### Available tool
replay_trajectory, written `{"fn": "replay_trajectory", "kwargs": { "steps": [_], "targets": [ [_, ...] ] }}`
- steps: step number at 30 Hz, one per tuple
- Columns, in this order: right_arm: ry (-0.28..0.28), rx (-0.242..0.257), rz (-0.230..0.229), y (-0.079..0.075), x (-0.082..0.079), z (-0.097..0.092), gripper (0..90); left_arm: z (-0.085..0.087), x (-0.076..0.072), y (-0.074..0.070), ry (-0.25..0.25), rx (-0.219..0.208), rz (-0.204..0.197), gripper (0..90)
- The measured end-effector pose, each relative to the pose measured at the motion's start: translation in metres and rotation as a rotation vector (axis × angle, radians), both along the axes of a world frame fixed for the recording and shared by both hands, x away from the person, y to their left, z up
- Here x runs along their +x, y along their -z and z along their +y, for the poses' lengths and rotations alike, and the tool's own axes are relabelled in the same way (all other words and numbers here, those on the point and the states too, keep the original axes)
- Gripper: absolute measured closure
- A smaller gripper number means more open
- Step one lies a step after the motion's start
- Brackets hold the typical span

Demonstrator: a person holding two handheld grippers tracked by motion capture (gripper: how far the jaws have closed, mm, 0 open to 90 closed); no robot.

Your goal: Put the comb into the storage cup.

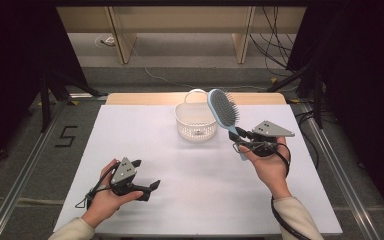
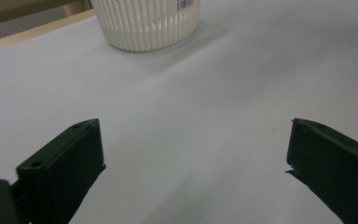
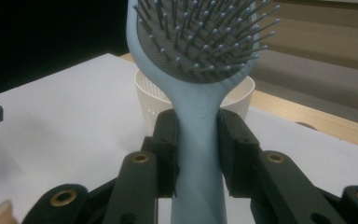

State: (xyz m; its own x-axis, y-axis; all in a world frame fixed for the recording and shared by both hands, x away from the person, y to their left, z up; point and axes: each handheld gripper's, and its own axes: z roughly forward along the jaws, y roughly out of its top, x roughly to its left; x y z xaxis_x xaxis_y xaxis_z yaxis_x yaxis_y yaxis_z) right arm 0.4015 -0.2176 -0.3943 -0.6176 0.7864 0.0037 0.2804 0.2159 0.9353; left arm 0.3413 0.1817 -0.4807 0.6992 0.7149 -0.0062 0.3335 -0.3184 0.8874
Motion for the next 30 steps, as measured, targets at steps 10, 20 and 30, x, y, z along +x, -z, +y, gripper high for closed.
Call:
{"fn": "replay_trajectory", "kwargs": {
  "steps": [10, 20, 30],
  "targets": [
    [-0.007, 0.000, -0.004, -0.001, 0.002, 0.003, 70.3, 0.000, 0.000, 0.000, 0.000, 0.001, 0.000, 3.3],
    [-0.011, 0.001, -0.004, -0.002, 0.004, 0.007, 70.4, 0.000, 0.000, 0.000, 0.000, 0.001, 0.000, 3.3],
    [-0.018, -0.001, -0.007, -0.003, 0.006, 0.012, 70.4, 0.000, 0.000, 0.000, 0.000, 0.001, 0.001, 3.4]
  ]
}}
